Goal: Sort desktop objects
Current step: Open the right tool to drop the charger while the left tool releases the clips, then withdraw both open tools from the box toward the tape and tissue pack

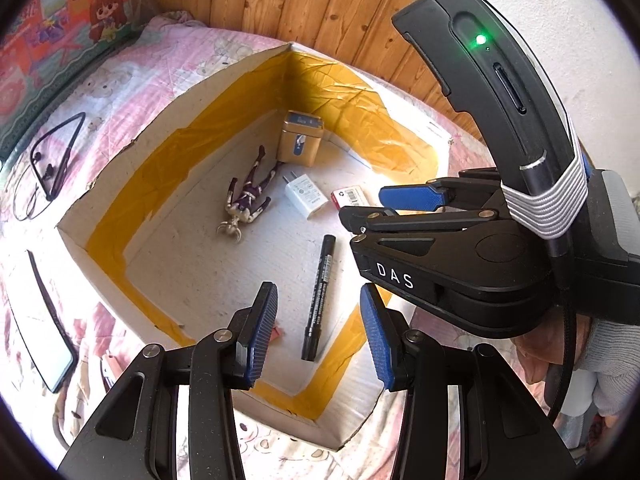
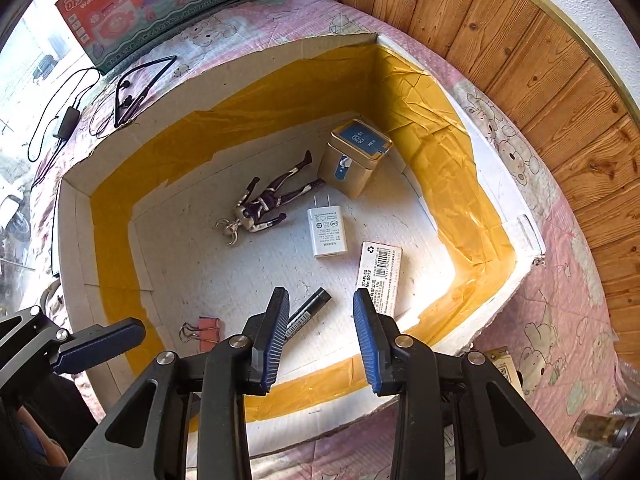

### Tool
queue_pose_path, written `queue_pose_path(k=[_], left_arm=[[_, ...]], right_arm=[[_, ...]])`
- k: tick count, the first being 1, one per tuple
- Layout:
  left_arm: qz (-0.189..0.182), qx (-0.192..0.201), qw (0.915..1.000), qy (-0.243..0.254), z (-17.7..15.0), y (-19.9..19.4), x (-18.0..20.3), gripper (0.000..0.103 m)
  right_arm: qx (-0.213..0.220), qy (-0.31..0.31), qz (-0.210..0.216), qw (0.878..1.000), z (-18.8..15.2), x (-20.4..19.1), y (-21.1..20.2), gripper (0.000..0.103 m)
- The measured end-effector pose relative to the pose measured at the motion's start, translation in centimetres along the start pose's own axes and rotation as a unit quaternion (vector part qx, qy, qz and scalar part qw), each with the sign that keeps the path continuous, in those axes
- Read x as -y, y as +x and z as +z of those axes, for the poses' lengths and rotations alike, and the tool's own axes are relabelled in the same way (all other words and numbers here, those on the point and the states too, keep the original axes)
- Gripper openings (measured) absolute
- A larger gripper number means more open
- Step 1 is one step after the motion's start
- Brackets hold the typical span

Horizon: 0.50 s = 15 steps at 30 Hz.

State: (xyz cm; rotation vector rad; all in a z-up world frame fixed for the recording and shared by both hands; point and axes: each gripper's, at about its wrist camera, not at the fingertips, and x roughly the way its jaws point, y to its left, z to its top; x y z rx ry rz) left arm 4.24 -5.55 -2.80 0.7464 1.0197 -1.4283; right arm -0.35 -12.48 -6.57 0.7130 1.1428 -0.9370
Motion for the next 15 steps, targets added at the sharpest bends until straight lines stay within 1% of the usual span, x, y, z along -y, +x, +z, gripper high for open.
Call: queue_pose_path(k=[9, 15], left_arm=[[0.011, 0.012, 0.9999, 0.001, -1.1, -1.2, 1.1, 0.046], [0.026, 0.029, 0.9992, 0.0, -1.9, -2.3, 1.8, 0.046]], right_arm=[[0.012, 0.003, -0.002, 1.0, -1.2, -0.3, -1.9, 0.037], [0.023, 0.013, -0.004, 1.0, -2.1, -0.2, -3.2, 0.037]])
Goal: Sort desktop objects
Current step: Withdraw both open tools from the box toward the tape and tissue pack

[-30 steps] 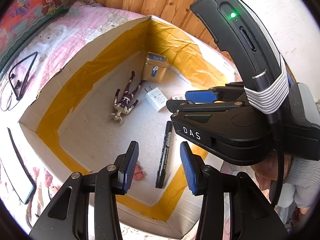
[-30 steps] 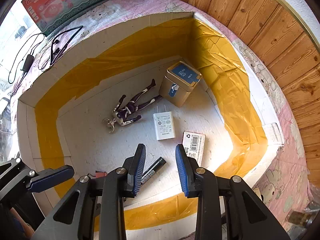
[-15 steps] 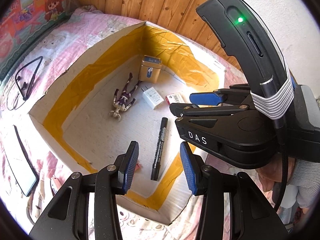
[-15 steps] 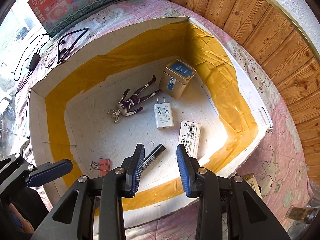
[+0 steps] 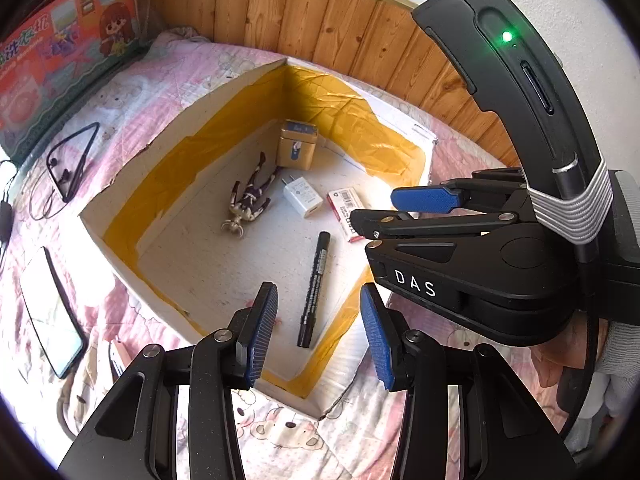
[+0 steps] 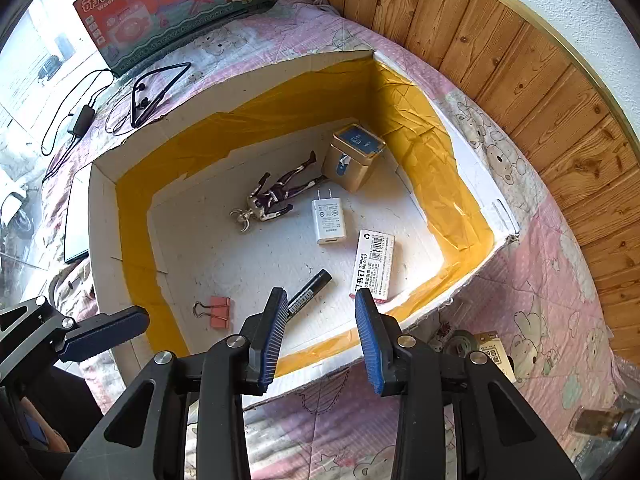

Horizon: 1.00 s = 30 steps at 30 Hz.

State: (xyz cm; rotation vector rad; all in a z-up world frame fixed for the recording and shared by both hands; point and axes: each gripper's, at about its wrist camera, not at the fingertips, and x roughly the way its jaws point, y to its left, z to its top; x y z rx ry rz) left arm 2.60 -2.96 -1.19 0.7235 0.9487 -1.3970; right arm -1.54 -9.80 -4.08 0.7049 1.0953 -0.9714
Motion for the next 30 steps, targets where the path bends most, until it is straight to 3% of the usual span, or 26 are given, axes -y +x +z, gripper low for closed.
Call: queue_pose_path(k=[18, 30], left_arm=[[0.042, 0.056, 0.9975, 0.011, -1.9, -3.5, 1.7, 0.046], [0.059, 0.092, 0.9936, 0.03, -3.5, -5.7, 3.2, 0.046]], right_arm=[[0.037, 0.018, -0.026, 0.999, -3.1, -0.5, -3.1, 0.04], [0.104, 0.042, -0.049, 0.992, -5.4, -1.0, -6.5, 0.04]])
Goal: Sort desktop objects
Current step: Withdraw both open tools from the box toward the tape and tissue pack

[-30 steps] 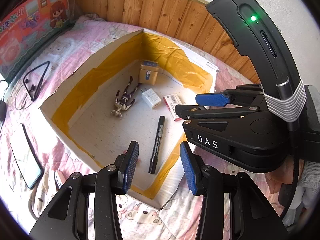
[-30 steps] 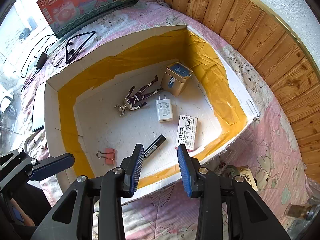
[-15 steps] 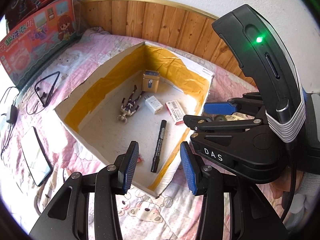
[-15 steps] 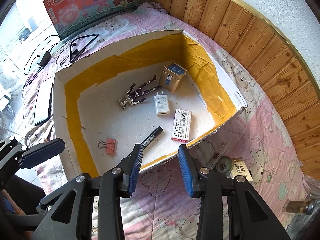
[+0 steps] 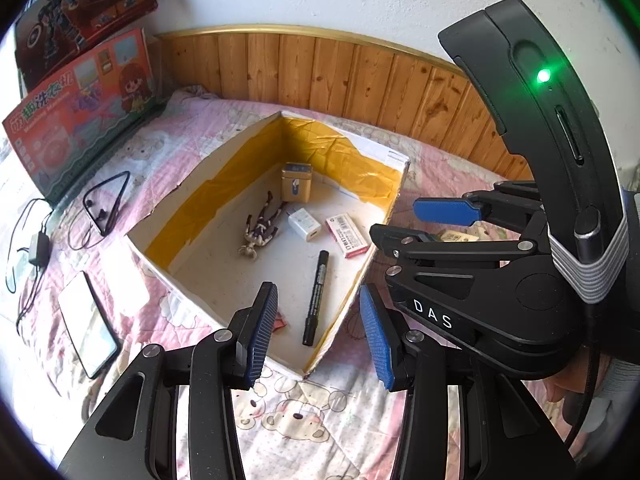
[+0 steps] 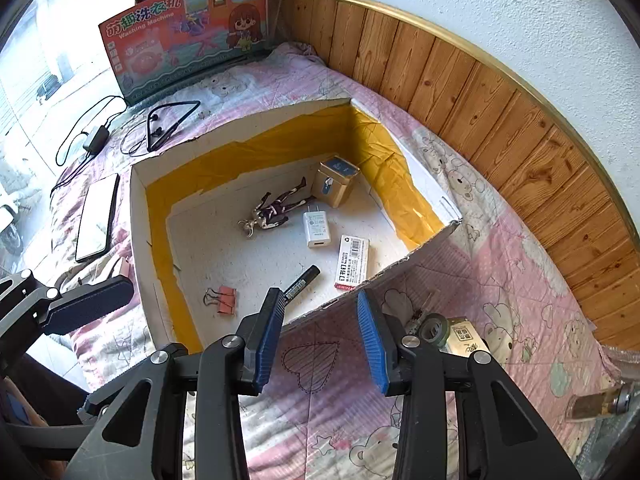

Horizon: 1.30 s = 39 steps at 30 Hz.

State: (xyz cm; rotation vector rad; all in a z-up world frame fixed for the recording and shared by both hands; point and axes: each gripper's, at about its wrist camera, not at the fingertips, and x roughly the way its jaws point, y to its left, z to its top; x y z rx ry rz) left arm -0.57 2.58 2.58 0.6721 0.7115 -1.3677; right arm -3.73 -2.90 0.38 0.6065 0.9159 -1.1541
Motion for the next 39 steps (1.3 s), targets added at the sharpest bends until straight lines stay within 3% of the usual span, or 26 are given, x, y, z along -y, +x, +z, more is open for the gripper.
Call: queue_pose_path(k=[11, 20, 29, 39], left_arm=[[0.005, 0.023, 0.9997, 0.009, -0.9, -1.5, 1.1, 0.046], [0.006, 0.047, 0.9985, 0.029, -1.0, -2.0, 2.9, 0.046], [-0.01, 0.061, 0.9963, 0.061, -1.0, -1.2, 5.5, 0.046], [-0.051, 0.06, 0.995, 0.063, 0.1, 1.4, 8.0, 0.046]], right_arm=[[0.071, 0.037, -0.009, 0.997, -2.6, 0.4, -3.8, 0.044], [0.134, 0.09, -0.009, 0.987, -5.4, 2.0, -6.8, 0.044], [0.146, 0.132, -0.005, 0.98, -7.7, 4.4, -6.8, 0.045], [0.143, 0.214, -0.01, 0.966, -11.2, 10.4, -5.7, 0.045]])
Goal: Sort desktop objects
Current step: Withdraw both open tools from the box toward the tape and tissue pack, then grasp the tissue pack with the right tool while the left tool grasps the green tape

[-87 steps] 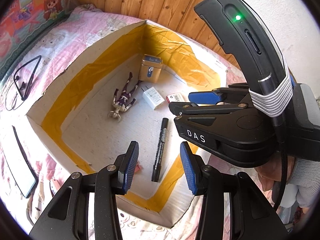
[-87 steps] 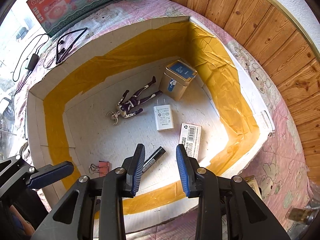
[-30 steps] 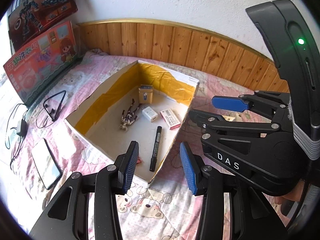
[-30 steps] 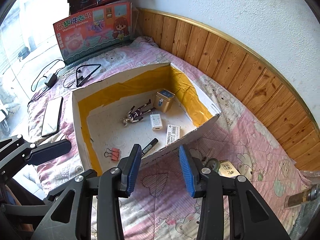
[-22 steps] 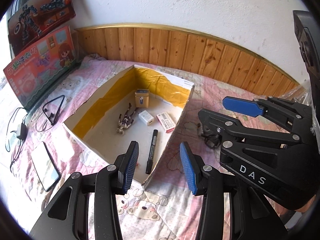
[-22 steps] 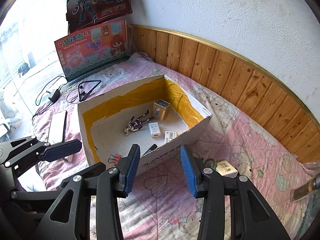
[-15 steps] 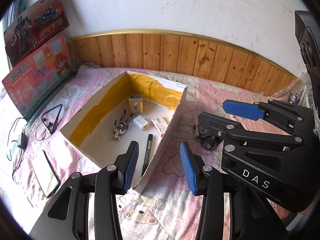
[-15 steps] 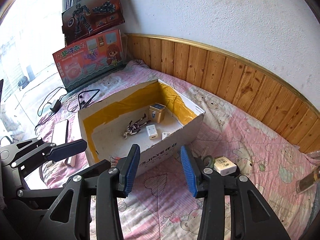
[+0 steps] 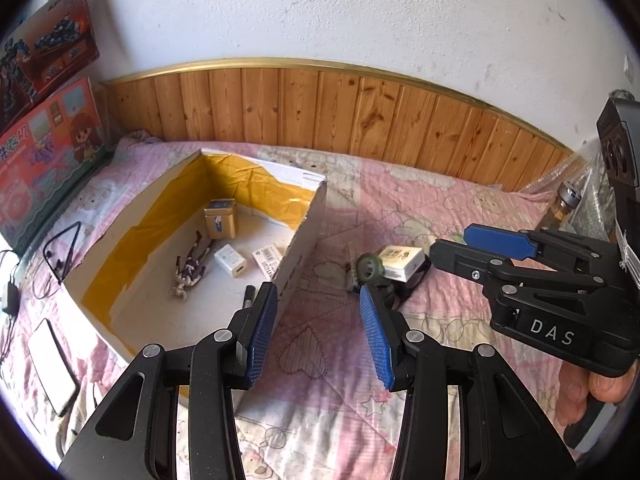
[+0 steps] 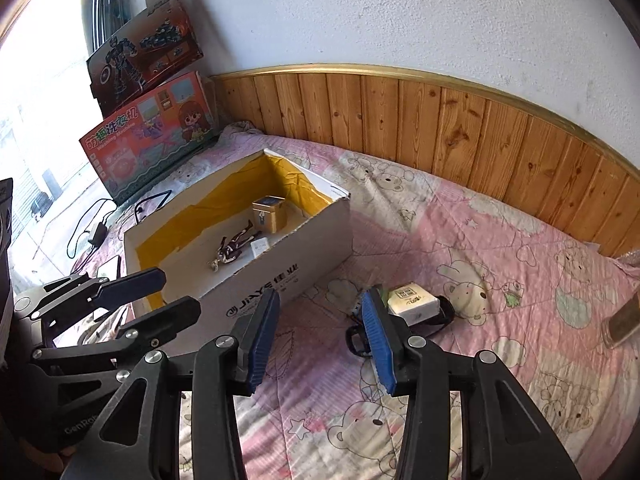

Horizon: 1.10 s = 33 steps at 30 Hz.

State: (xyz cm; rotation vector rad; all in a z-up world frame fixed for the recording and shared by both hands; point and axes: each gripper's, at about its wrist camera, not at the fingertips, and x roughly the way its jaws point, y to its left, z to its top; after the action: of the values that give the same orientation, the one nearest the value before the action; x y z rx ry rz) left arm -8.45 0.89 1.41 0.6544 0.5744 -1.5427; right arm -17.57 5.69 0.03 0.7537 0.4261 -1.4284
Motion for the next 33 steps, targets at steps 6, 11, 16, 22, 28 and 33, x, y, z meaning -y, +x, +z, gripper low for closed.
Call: queue_pose_path(k=[6, 11, 16, 22, 28, 33], left_arm=[[-0.034, -0.018, 0.999, 0.021, 0.1, 3.3, 1.8, 0.046], [-0.05, -0.058, 0.9967, 0.025, -0.7, 7.2, 2.6, 0.046], [-0.055, -0.088, 0.9943, 0.023, -0.9, 10.6, 3.2, 0.046], [-0.062, -0.101, 0.9926, 0.026, -0.3, 14.5, 4.4, 0.048], [-0.069, -0.114, 0.9908, 0.022, -0.3, 18.5, 4.9, 0.049], [-0.079, -0.108, 0.9906, 0.027, -0.1, 19.5, 5.1, 0.049]], right_arm=[[-0.006, 0.052, -0.029, 0.998, -0.5, 5.0, 1.2, 0.045], [-0.047, 0.094, -0.051, 0.993, -1.8, 9.2, 4.7, 0.045], [-0.09, 0.193, 0.02, 0.977, -3.8, 12.8, 9.5, 0.045], [-0.092, 0.299, 0.095, 0.945, -4.5, 16.0, 13.4, 0.045], [-0.094, 0.322, 0.108, 0.936, -4.3, 16.8, 15.7, 0.045], [-0.082, 0.293, 0.087, 0.949, -3.0, 16.3, 16.3, 0.045]])
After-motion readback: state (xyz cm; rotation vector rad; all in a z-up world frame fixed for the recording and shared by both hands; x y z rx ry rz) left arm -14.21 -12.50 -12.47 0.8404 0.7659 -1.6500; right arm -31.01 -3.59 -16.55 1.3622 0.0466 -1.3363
